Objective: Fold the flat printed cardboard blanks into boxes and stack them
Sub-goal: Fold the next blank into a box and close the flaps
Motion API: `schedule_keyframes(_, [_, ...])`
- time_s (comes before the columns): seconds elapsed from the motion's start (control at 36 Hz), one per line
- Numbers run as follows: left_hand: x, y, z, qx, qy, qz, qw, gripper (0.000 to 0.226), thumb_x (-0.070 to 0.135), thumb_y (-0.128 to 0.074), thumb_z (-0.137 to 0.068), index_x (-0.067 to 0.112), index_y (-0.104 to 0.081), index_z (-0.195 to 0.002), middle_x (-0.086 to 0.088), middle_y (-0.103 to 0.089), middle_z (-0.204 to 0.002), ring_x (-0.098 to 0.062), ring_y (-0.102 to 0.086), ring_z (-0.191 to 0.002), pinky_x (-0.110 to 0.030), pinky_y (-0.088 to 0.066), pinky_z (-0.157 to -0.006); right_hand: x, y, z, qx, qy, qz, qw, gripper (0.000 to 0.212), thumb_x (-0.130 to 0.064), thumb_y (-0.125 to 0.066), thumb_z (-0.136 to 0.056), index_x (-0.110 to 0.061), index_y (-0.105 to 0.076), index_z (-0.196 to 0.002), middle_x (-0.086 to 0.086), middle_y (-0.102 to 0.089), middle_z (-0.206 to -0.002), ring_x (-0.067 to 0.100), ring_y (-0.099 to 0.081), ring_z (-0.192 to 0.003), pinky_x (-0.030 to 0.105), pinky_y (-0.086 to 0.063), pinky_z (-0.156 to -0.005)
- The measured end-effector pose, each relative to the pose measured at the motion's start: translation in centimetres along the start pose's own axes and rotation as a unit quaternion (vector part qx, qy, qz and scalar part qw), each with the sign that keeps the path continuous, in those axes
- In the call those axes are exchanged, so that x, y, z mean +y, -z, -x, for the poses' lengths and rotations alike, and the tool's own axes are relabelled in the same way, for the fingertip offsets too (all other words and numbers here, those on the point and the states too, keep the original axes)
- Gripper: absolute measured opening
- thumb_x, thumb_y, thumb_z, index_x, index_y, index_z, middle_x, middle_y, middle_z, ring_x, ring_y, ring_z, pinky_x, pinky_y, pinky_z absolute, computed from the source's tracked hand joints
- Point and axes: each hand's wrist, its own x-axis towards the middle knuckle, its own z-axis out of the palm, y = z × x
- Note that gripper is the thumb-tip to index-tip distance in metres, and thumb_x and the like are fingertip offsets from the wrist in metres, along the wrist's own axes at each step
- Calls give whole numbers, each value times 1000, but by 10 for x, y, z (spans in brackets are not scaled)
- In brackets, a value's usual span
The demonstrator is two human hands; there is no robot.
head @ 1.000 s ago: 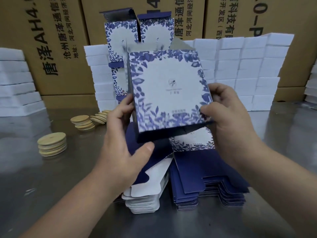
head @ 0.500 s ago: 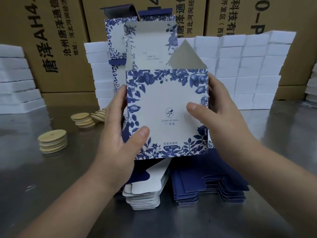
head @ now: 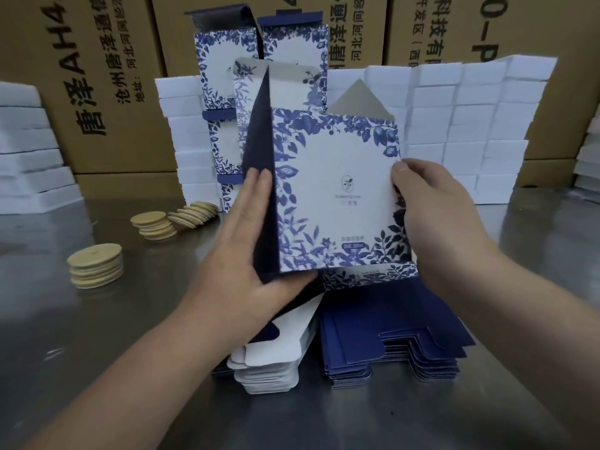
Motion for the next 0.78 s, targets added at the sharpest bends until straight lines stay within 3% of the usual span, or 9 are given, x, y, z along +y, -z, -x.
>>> schedule_keyframes(0.06, [-2, -1, -1, 58, 35, 62, 996, 85, 47, -64, -67, 64, -16, -134, 26, -35, -144, 14, -32, -128, -17, -30, -108, -5, -1, 2, -31, 7, -11, 999, 17, -31, -49, -96, -28, -62, -86, -13, -66, -80, -5, -61, -60, 13, -46, -51])
schedule_keyframes(0.11, [-5, -1, -1, 134, 46, 96, 985, 72, 46, -59, -71, 37, -37, -139, 33, -55, -117, 26, -44, -103, 5, -33, -82, -9, -3, 4, -79, 1, -40, 996, 20, -28, -46, -97, -25, -64, -89, -12, -70, -84, 4, -65, -72, 21, -51, -57])
schedule_keyframes(0.19, [-4, 2, -3, 158, 37, 153, 975, 36, 37, -51, -80, 42, -43, -115, 47, -55, -93, 27, -49, -91, 5, -36, -70, -11, -6, 6, -96, 7, -46, 994, 20, -30, -45, -97, -25, -62, -89, -9, -69, -89, 8, -63, -71, 25, -52, -58])
schedule_keyframes(0.28, [-4, 4, -4, 116, 66, 230, 964, 38, 36, -49, -80, 52, -42, -114, 39, -58, -106, 13, -55, -103, -14, -49, -81, -8, -6, 10, -107, 18, -20, 994, 14, -33, -53, -93, -27, -62, -85, -13, -64, -82, 4, -62, -75, 24, -48, -62])
schedule_keyframes(0.36, [-5, 3, -2, 93, 55, 178, 978, 56, 32, -55, -77, 64, -35, -119, 26, -45, -136, 3, -41, -128, -35, -37, -106, -8, -4, 11, -121, 18, -21, 992, 15, -43, -62, -82, -30, -63, -89, -25, -62, -80, -7, -59, -78, 22, -45, -70])
schedule_keyframes(0.5, [-3, 3, 1, 120, -34, 56, 991, 70, 22, -60, -76, 67, -31, -121, 39, -27, -140, 16, -26, -130, -7, -25, -105, -15, -1, 12, -126, 106, -26, 986, 46, -29, -58, -66, -35, -51, -111, -26, -57, -104, -6, -57, -97, 7, -43, -67])
schedule_keyframes(0.61, [-8, 1, 0, 123, -114, -27, 985, 59, 11, -64, -73, 38, -37, -118, 21, -13, -145, 11, -17, -136, -11, -22, -108, -18, -2, 15, -162, 171, -53, 970, 51, -8, -51, -69, -32, -43, -113, -19, -55, -111, 1, -56, -108, 15, -47, -81])
schedule_keyframes(0.69, [-7, 3, 0, 129, -121, -65, 982, 45, 31, -59, -71, 27, -42, -112, 7, -16, -144, 20, -14, -130, -1, -20, -100, -14, -3, 16, -153, 183, -29, 971, 54, -4, -49, -67, -33, -43, -112, -16, -54, -102, 1, -57, -102, 21, -48, -90])
schedule_keyframes(0.78, [-9, 4, 2, 124, -89, 31, 988, 32, 34, -55, -73, 33, -42, -102, 2, -33, -140, -4, -32, -134, -29, -32, -109, -9, -1, 15, -129, 170, 2, 977, 49, 1, -57, -78, -33, -46, -113, -16, -51, -86, -5, -54, -82, 13, -46, -74])
